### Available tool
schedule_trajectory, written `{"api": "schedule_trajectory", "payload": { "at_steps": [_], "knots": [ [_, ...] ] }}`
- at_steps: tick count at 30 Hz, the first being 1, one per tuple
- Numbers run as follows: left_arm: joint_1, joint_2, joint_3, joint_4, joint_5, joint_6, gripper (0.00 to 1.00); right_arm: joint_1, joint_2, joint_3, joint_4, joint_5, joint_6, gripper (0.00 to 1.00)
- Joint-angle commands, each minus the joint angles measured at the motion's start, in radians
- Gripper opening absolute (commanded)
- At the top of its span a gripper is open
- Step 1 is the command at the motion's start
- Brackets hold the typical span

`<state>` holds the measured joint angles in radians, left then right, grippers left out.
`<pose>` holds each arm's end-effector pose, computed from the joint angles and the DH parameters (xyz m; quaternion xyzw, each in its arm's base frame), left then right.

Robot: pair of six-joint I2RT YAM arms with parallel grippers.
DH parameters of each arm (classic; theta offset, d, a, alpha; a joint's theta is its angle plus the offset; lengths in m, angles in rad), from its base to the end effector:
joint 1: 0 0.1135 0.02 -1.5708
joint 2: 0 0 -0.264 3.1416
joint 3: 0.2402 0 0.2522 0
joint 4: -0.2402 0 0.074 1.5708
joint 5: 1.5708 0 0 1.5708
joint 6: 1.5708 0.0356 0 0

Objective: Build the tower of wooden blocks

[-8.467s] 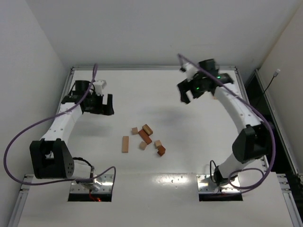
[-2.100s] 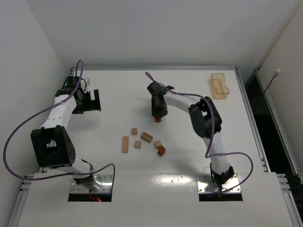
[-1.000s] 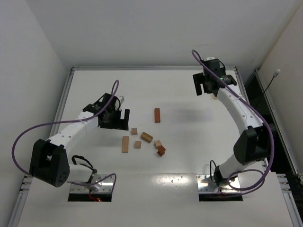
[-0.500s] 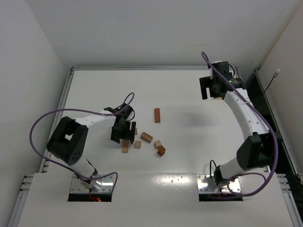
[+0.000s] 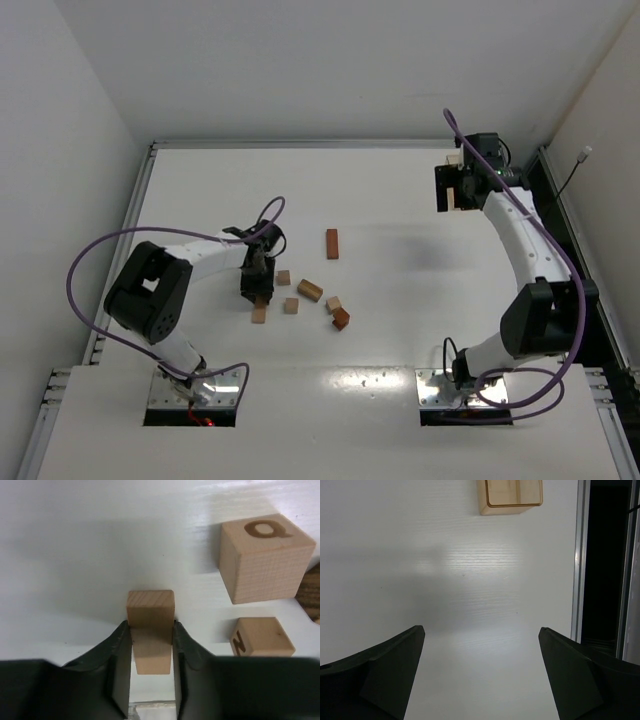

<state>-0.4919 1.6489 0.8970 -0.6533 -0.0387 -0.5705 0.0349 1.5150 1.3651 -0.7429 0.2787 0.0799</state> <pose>0.2462 -0.1304 0.1451 -0.0407 0.9956 -0.0253 0.0811 0.3245 0.0015 0.3155 0.0672 0.9327 -0.1119 0.3363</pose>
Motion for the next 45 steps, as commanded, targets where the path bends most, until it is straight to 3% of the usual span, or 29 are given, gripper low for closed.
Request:
{"api": "schedule_trajectory", "payload": {
  "at_steps": [1, 3, 12, 17, 23, 37, 45],
  "knots": [
    [-0.007, 0.032, 0.017, 0.028, -0.050, -0.011, 0.09, -0.004, -0.027, -0.012, 0.010, -0.015, 0.017, 0.95],
    [-0.007, -0.009, 0.084, 0.014, -0.069, -0.002, 0.00, -0.004, -0.027, -0.012, 0.010, -0.015, 0.017, 0.94],
    [0.004, -0.155, 0.430, -0.043, -0.155, 0.116, 0.00, 0.005, -0.058, -0.017, -0.001, -0.136, 0.017, 0.93],
    [0.019, -0.016, 0.624, 0.024, -0.177, 0.127, 0.00, 0.014, -0.026, -0.006, -0.023, -0.211, 0.040, 0.90],
    [0.019, 0.166, 0.796, 0.034, -0.087, 0.069, 0.00, 0.014, -0.006, 0.026, -0.004, -0.233, 0.061, 0.88],
    [0.010, 0.420, 0.778, 0.066, 0.117, 0.020, 0.00, 0.014, 0.004, 0.012, 0.007, -0.233, 0.052, 0.86],
    [-0.008, 0.502, 0.757, 0.066, 0.141, -0.002, 0.00, 0.014, 0.004, 0.003, 0.007, -0.233, 0.052, 0.86]
  ]
}}
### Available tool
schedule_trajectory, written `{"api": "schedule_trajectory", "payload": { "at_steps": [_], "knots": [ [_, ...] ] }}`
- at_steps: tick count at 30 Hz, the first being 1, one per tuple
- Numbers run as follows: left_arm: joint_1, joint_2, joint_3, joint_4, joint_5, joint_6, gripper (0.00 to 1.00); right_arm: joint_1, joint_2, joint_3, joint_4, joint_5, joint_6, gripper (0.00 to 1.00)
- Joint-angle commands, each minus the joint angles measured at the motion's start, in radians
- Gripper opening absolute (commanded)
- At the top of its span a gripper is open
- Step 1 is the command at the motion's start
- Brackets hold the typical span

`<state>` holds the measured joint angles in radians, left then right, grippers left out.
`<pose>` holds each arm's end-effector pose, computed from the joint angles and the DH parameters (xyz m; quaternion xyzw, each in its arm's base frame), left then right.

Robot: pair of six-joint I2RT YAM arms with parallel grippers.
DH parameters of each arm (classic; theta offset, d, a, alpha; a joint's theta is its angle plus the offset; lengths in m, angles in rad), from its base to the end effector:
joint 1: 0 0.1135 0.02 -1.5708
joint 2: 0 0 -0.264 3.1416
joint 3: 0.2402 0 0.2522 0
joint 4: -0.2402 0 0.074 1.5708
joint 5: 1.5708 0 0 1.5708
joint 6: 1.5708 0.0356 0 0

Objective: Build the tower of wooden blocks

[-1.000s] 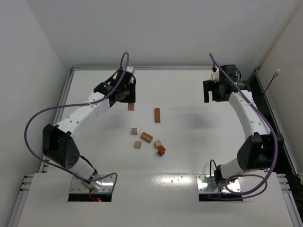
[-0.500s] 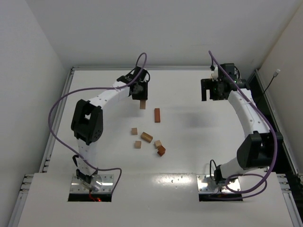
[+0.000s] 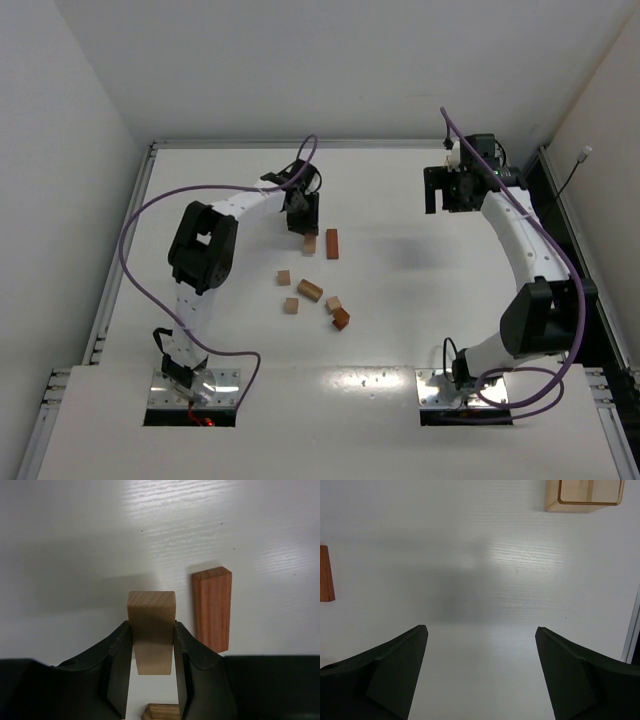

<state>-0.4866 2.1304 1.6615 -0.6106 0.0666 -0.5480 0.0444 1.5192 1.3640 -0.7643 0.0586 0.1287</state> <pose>0.4032 -0.2160 0.1835 -0.0217 0.9692 -0.1483 0.1953 0.3239 0.0123 0.3114 0.0493 0.9458 0.0000 0.3210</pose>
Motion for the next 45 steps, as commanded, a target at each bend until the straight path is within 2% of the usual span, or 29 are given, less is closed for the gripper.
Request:
{"api": "schedule_trajectory", "payload": {
  "at_steps": [1, 10, 11, 12, 13, 15, 16, 19, 22, 26, 29, 31, 32, 35, 37, 38, 41, 45],
  "knots": [
    [-0.014, 0.020, -0.017, 0.023, 0.036, -0.024, 0.00, 0.005, -0.001, -0.005, 0.028, -0.013, 0.003, 0.86],
    [-0.035, 0.053, -0.054, 0.023, 0.056, -0.052, 0.00, 0.005, 0.021, -0.005, 0.037, -0.022, 0.003, 0.86],
    [-0.035, 0.053, -0.054, 0.034, 0.056, -0.052, 0.03, 0.005, 0.032, -0.005, 0.037, -0.022, 0.003, 0.86],
    [-0.035, 0.053, -0.054, 0.034, 0.065, -0.052, 0.13, 0.005, 0.032, -0.005, 0.037, -0.022, 0.003, 0.86],
    [-0.035, 0.062, -0.054, 0.034, 0.065, -0.052, 0.34, 0.005, 0.032, -0.005, 0.037, -0.022, 0.003, 0.86],
    [-0.035, 0.062, -0.054, 0.034, 0.065, -0.061, 0.53, 0.005, 0.041, -0.005, 0.037, -0.022, 0.003, 0.86],
    [-0.035, 0.062, -0.054, 0.034, 0.055, -0.061, 0.67, 0.005, 0.041, -0.005, 0.037, -0.022, 0.003, 0.86],
    [-0.035, 0.053, -0.008, 0.043, 0.018, -0.061, 0.75, 0.005, 0.041, -0.005, 0.037, -0.022, 0.003, 0.86],
    [-0.035, 0.028, 0.053, 0.043, 0.009, -0.034, 0.75, 0.005, 0.041, -0.005, 0.037, -0.022, -0.006, 0.86],
    [-0.012, -0.077, 0.153, 0.034, -0.057, 0.003, 0.75, 0.005, 0.030, -0.005, 0.037, -0.032, -0.006, 0.86],
    [0.003, -0.171, 0.144, 0.025, -0.097, 0.003, 0.65, 0.014, 0.021, -0.005, 0.046, -0.032, -0.015, 0.86],
    [0.025, -0.275, 0.077, 0.025, -0.122, 0.022, 0.61, 0.025, 0.012, -0.017, 0.046, -0.022, -0.024, 0.86],
    [0.025, -0.308, 0.045, 0.025, -0.122, 0.022, 0.45, 0.034, 0.012, -0.017, 0.046, -0.022, -0.024, 0.86],
    [0.036, -0.378, -0.078, -0.032, -0.143, 0.048, 0.24, 0.054, 0.012, -0.017, 0.046, -0.022, -0.024, 0.86],
    [0.036, -0.418, -0.227, -0.043, -0.143, 0.039, 0.11, 0.063, 0.021, -0.017, 0.046, -0.022, -0.024, 0.86],
    [0.036, -0.418, -0.280, -0.043, -0.143, 0.039, 0.00, 0.074, 0.021, -0.008, 0.046, -0.013, -0.024, 0.86],
    [0.036, -0.440, -0.501, -0.023, -0.076, -0.007, 0.00, 0.092, 0.030, 0.004, 0.046, -0.013, -0.024, 0.86],
    [0.023, -0.400, -0.523, -0.002, -0.034, -0.033, 0.00, 0.092, 0.030, 0.014, 0.046, -0.013, -0.024, 0.86]
  ]
}}
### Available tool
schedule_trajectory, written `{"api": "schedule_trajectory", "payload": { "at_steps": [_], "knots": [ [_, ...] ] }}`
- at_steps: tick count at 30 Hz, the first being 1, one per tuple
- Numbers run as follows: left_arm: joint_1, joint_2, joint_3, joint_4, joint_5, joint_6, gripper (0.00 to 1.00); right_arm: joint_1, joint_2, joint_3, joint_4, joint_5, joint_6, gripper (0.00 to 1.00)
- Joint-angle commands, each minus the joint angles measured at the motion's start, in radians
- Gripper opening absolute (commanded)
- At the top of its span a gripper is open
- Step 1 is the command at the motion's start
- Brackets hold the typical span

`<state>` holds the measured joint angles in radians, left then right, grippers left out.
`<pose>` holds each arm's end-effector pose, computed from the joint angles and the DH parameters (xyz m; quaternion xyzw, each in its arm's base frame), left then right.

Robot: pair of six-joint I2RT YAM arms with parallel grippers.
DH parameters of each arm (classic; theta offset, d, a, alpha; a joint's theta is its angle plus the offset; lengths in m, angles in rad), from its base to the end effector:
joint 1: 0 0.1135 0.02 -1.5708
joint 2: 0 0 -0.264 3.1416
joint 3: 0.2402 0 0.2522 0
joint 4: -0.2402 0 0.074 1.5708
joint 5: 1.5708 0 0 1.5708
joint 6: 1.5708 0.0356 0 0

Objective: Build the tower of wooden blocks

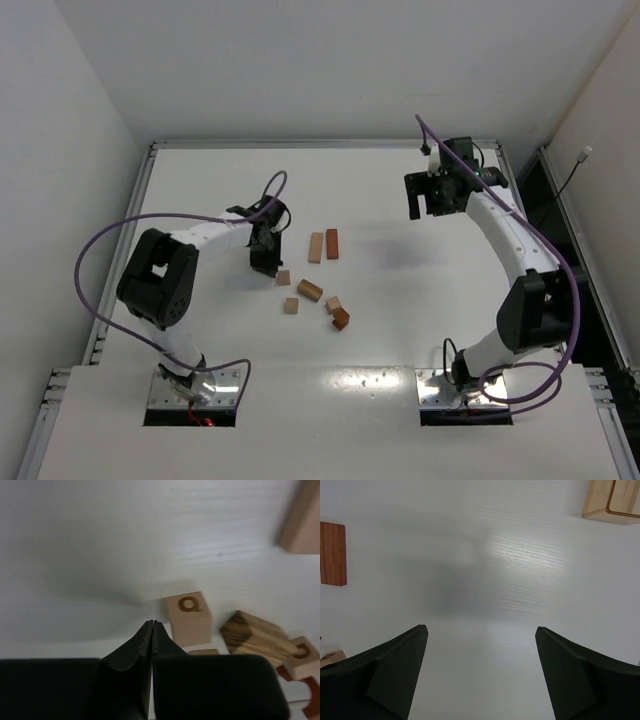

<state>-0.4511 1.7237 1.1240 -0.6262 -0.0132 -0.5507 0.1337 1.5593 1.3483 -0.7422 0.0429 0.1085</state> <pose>0.3002 -0.1449 0.1826 -0.0502 0.9839 -0.0767 0.1536 0.3297 0.0428 0.2955 -0.0055 0.9525 0.0164 0.3041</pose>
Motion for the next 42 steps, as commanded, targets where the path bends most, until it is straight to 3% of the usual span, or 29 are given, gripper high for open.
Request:
{"api": "schedule_trajectory", "payload": {
  "at_steps": [1, 8, 13, 21, 26, 42],
  "knots": [
    [-0.012, 0.023, 0.028, 0.014, 0.045, -0.031, 0.00, 0.003, -0.010, 0.020, 0.024, 0.003, -0.004, 0.86],
    [-0.031, 0.191, 0.192, 0.014, 0.064, -0.022, 0.00, 0.003, -0.021, -0.005, 0.033, 0.012, -0.004, 0.86],
    [-0.052, 0.260, 0.296, -0.020, -0.008, -0.022, 0.00, -0.006, -0.021, -0.005, 0.033, 0.012, -0.004, 0.86],
    [-0.052, 0.315, 0.330, -0.029, -0.036, -0.012, 0.00, -0.006, -0.001, 0.017, 0.033, 0.022, -0.004, 0.86],
    [-0.061, 0.335, 0.330, -0.010, 0.022, -0.012, 0.00, -0.006, 0.008, 0.017, 0.033, 0.022, -0.004, 0.86],
    [-0.092, 0.404, 0.430, 0.002, 0.065, -0.003, 0.21, -0.006, 0.008, 0.017, 0.033, 0.031, -0.004, 0.86]
  ]
}}
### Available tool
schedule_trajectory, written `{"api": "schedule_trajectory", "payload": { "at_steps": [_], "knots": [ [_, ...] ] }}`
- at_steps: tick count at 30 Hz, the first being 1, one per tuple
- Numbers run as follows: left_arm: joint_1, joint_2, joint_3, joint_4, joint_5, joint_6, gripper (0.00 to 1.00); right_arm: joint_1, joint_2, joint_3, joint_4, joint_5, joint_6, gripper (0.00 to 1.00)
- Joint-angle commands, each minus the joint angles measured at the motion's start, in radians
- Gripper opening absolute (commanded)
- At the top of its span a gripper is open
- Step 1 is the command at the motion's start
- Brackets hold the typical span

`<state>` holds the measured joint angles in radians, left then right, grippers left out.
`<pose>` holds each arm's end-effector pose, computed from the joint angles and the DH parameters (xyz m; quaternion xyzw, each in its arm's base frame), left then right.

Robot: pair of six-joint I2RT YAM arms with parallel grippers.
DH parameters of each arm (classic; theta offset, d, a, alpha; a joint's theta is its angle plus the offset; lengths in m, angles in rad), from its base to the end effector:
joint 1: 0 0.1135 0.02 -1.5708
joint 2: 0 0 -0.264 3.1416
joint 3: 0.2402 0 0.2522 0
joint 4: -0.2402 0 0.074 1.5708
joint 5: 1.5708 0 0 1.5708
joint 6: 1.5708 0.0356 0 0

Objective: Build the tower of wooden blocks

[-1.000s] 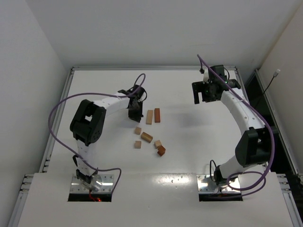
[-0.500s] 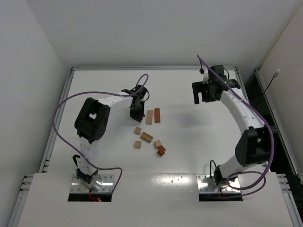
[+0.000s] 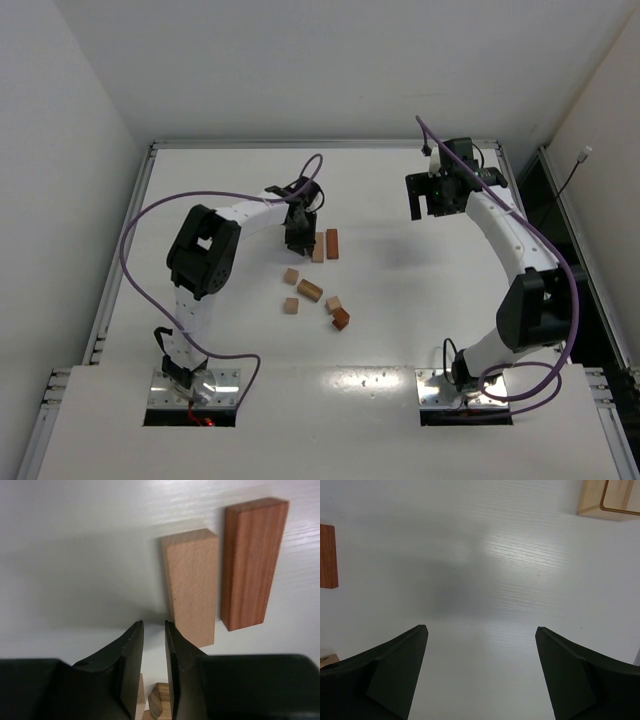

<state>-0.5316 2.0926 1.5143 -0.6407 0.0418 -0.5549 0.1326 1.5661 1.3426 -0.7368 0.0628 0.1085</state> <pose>0.3675 -0.2179 0.1559 -0.0078 0.9843 -0.1081 0.1391 0.3311 0.0419 0.2920 -0.0020 0.9533 0.0064 0.3018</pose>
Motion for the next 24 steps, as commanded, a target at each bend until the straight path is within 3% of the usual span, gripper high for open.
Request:
{"api": "schedule_trajectory", "payload": {
  "at_steps": [1, 15, 24],
  "knots": [
    [-0.011, 0.044, 0.040, 0.016, 0.010, 0.001, 0.22, -0.005, 0.002, 0.023, 0.028, 0.011, -0.004, 0.86],
    [-0.011, 0.083, 0.090, 0.016, -0.022, 0.001, 0.22, -0.005, 0.011, 0.023, 0.028, 0.011, -0.004, 0.86],
    [-0.002, 0.101, 0.113, 0.016, -0.043, 0.010, 0.29, -0.005, 0.011, 0.023, 0.028, 0.002, -0.004, 0.86]
  ]
}}
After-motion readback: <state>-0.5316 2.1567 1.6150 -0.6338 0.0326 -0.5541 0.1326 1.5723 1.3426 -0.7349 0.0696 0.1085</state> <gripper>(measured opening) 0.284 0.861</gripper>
